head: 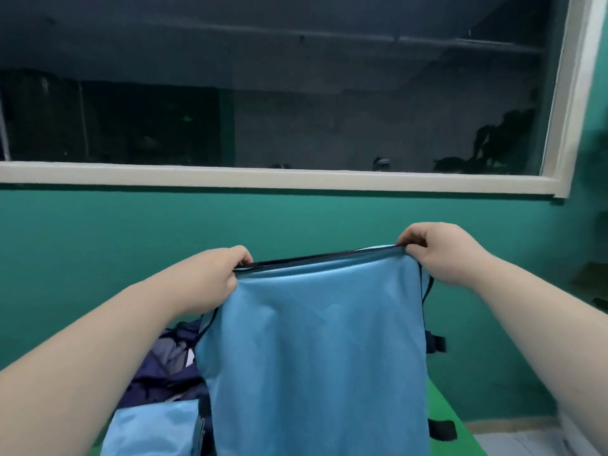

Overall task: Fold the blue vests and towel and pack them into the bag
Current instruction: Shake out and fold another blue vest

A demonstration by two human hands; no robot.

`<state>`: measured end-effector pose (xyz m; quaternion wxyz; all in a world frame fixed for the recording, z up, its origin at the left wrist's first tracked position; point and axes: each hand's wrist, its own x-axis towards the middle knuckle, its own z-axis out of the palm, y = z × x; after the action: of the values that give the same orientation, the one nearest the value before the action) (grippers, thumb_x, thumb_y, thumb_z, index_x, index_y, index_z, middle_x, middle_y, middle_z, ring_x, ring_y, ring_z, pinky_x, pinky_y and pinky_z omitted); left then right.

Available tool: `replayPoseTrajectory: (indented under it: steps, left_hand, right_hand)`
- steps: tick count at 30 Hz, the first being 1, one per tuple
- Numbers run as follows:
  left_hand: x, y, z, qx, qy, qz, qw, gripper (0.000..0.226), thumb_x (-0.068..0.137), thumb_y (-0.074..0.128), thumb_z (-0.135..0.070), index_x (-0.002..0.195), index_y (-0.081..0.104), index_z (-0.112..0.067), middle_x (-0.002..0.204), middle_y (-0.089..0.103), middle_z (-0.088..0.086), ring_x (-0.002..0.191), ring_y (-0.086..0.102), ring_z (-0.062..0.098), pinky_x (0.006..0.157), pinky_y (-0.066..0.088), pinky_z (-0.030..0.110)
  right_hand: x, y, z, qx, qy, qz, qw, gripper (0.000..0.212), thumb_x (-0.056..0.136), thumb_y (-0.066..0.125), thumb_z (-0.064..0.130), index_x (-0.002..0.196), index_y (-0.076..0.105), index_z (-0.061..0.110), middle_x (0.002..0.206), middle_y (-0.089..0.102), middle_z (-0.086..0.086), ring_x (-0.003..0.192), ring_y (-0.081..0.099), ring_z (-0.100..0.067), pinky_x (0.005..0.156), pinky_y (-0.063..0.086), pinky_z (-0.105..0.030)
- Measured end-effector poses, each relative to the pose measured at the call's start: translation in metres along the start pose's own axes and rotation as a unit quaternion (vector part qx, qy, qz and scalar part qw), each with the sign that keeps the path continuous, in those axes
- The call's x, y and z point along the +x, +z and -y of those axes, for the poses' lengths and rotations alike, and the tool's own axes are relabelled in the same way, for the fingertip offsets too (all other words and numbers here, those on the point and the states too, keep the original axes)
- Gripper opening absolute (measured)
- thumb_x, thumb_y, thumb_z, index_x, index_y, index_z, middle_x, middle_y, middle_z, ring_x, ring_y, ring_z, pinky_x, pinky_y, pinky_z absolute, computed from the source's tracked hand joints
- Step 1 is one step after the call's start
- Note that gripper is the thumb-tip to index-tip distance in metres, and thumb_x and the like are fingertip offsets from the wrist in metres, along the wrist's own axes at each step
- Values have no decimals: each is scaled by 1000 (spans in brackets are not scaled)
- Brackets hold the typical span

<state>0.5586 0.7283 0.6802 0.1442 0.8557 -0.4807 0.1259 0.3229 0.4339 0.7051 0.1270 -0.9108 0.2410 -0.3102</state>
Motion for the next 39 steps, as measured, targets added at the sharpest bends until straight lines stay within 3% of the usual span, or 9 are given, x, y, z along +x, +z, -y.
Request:
replayPoseTrajectory:
  steps: [5, 10, 13, 19, 25, 28, 32, 34, 39]
  left_hand:
    - [9, -33, 4, 6, -34, -90, 995, 25, 101, 34, -16, 117, 48, -28, 101, 62, -2, 85, 55, 14, 74, 44, 35]
    - [3, -38, 9, 26, -28, -63, 997, 28, 98, 33, -10, 105, 47, -33, 97, 59, -9, 85, 55, 11, 76, 49, 36]
    - [-1, -40, 11, 27, -27, -54, 998, 30, 97, 34, -8, 105, 49, -32, 98, 57, -11, 87, 54, 10, 75, 47, 34]
    - [-3, -50, 16, 2, -56, -96, 994, 14, 101, 47, -23, 95, 58, -29, 86, 61, -7, 79, 56, 11, 67, 46, 32]
    - [3, -84, 16, -16, -78, -179, 981, 18, 94, 62, -38, 80, 61, -26, 76, 63, -2, 73, 57, 15, 60, 41, 32]
    - [-1, -99, 16, -34, -85, -194, 977, 22, 91, 66, -41, 77, 62, -24, 73, 64, 1, 71, 57, 18, 59, 39, 31]
    - [-16, -92, 16, -65, -71, -159, 983, 17, 90, 68, -37, 76, 65, -29, 73, 66, -6, 71, 59, 13, 59, 41, 30]
    - [-23, -77, 16, -53, -65, -121, 989, 14, 91, 67, -35, 78, 65, -32, 78, 67, -10, 76, 60, 9, 63, 43, 29]
    - [-48, -25, 14, -48, -47, -22, 998, 10, 92, 66, -34, 83, 64, -34, 83, 67, -17, 78, 58, -3, 64, 43, 18]
  right_hand:
    - [12, -19, 17, 8, -21, -43, 999, 27, 97, 53, 12, 94, 66, 34, 93, 66, 18, 89, 61, -8, 75, 47, -28]
    - [7, -20, 16, 33, -11, -47, 998, 34, 95, 51, 3, 96, 70, 32, 94, 68, 19, 89, 60, 0, 69, 42, -12]
    - [4, -20, 12, 57, -1, -42, 997, 38, 94, 51, 0, 96, 72, 31, 97, 70, 18, 92, 61, 1, 71, 41, -9]
    - [6, -26, 6, 33, 18, -43, 998, 39, 97, 45, 4, 103, 70, 33, 101, 68, 16, 97, 61, -11, 75, 43, -21]
    - [23, -56, 18, -6, 1, -74, 997, 23, 100, 47, 14, 95, 64, 30, 91, 68, 6, 73, 58, -15, 61, 44, -25]
    - [26, -67, 19, 71, -14, -86, 994, 23, 99, 53, 10, 91, 66, 27, 87, 69, 3, 68, 59, -20, 63, 49, -29]
    - [8, -48, 7, 125, -2, -18, 992, 25, 98, 53, 2, 90, 68, 21, 83, 70, -6, 65, 62, -19, 63, 56, -32]
    - [-7, -23, -4, 144, 9, 29, 989, 26, 95, 54, -3, 90, 69, 18, 80, 69, -4, 65, 60, -17, 68, 56, -36]
    - [-63, 70, -34, 165, 49, 136, 976, 22, 92, 64, 3, 85, 72, 22, 71, 68, 8, 67, 58, -10, 68, 52, -32]
